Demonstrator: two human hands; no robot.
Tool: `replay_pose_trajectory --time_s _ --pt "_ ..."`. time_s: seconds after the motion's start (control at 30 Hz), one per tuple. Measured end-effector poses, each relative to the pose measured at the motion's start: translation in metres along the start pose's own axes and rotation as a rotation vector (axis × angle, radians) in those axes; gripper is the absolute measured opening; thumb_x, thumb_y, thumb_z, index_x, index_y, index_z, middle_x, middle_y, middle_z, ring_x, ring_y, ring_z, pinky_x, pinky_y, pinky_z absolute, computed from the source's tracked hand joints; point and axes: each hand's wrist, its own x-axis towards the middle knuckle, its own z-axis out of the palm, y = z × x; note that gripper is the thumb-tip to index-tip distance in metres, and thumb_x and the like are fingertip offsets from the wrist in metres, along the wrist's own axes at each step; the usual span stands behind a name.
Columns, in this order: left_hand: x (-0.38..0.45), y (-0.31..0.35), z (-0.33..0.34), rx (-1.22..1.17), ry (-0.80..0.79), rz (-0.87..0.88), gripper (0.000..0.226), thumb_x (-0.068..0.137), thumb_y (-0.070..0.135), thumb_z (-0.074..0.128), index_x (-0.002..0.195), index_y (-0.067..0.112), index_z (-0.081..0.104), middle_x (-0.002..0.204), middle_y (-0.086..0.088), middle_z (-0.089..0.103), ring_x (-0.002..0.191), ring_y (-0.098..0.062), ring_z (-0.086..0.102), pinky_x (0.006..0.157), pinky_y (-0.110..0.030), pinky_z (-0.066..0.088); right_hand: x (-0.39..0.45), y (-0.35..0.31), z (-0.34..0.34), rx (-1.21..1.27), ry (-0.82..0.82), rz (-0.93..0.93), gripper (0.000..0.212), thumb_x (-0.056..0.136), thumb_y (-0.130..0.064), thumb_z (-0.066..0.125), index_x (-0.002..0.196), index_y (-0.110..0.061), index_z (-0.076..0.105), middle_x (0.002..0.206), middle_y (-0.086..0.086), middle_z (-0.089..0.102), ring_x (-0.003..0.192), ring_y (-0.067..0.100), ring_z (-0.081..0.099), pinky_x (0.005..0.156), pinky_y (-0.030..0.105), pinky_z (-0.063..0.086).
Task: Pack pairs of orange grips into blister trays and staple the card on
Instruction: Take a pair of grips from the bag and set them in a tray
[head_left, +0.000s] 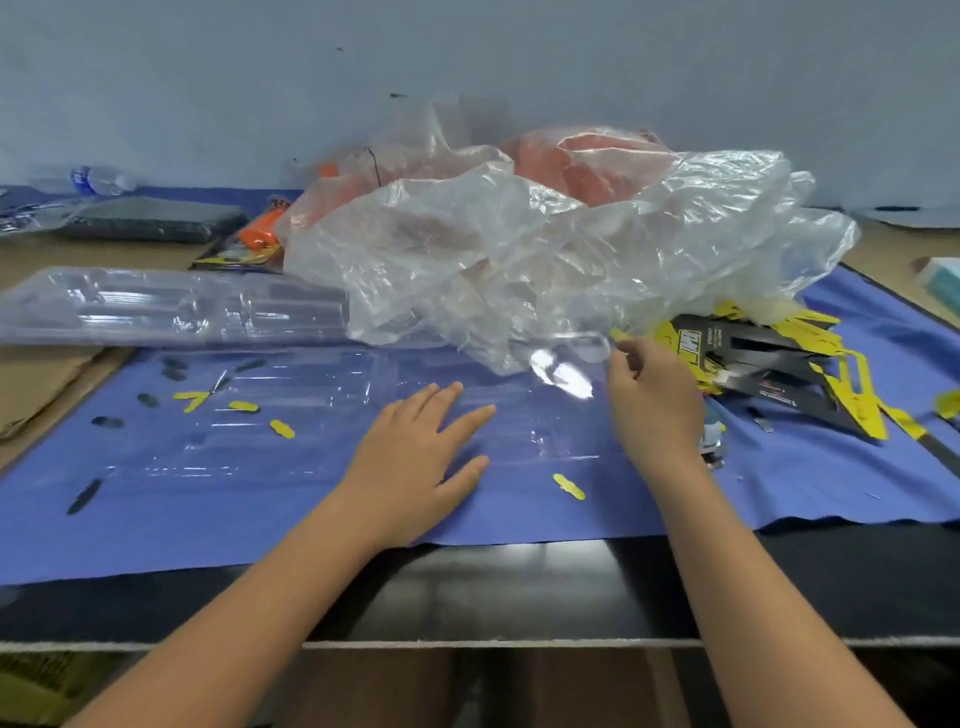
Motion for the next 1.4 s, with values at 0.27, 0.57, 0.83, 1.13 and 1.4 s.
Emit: replay_pose_trajectory --time_s 0.27,0.57,0.83,1.13,1.4 --pt "0.021 -0.004 0.000 -0.140 -0.048 -0.079 0.040 0.101 0.048 0.031 0.135 0.038 0.048 0.163 0.004 0.011 0.149 -0.018 0.006 0.118 -0.037 0.011 0.013 0.032 -0.029 -0.307 -0.123 -0.012 0.034 0.096 -0.024 0.054 0.129 -0.033 0.059 0.119 0.012 0.060 0.110 0.035 0.051 0.083 0.043 0.047" --pt "0.068 0.009 -0.005 -0.156 0.272 -0.292 0.021 0.089 0.025 0.058 0.078 0.008 0.068 0.109 -0.007 0.060 0.106 -0.030 0.049 0.085 -0.034 0.034 0.033 0.044 -0.044 -0.492 0.111 0.130 0.034 0.093 -0.023 0.054 0.124 -0.030 0.065 0.127 0.014 0.058 0.118 0.038 0.042 0.100 0.043 0.030" --pt "0.117 0.054 -0.033 -0.237 0.508 0.025 0.009 0.079 0.017 0.067 0.086 0.011 0.068 0.121 -0.016 0.058 0.116 -0.039 0.051 0.097 -0.047 0.035 0.106 -0.019 -0.035 0.068 -0.048 0.211 0.024 0.087 -0.023 0.050 0.103 -0.008 0.062 0.092 0.006 0.062 0.087 0.029 0.055 0.071 0.034 0.038" --pt "0.241 0.035 -0.079 -0.134 0.253 -0.195 0.066 0.094 0.041 0.048 0.153 0.027 0.021 0.161 -0.013 -0.016 0.148 -0.034 -0.012 0.119 -0.052 0.005 0.186 -0.095 -0.046 0.731 -0.350 -0.015 0.022 0.096 -0.026 0.055 0.113 -0.038 0.062 0.117 -0.005 0.069 0.097 0.012 0.068 0.075 0.025 0.050" --pt "0.259 0.003 -0.092 -0.544 0.536 -0.156 0.072 0.094 0.013 0.049 0.155 0.013 0.012 0.164 -0.001 0.006 0.149 -0.015 0.006 0.112 -0.019 0.009 0.204 -0.065 -0.006 0.676 -0.333 0.370 0.033 0.097 -0.030 0.056 0.121 -0.008 0.057 0.103 0.006 0.063 0.113 0.026 0.059 0.096 0.039 0.046"
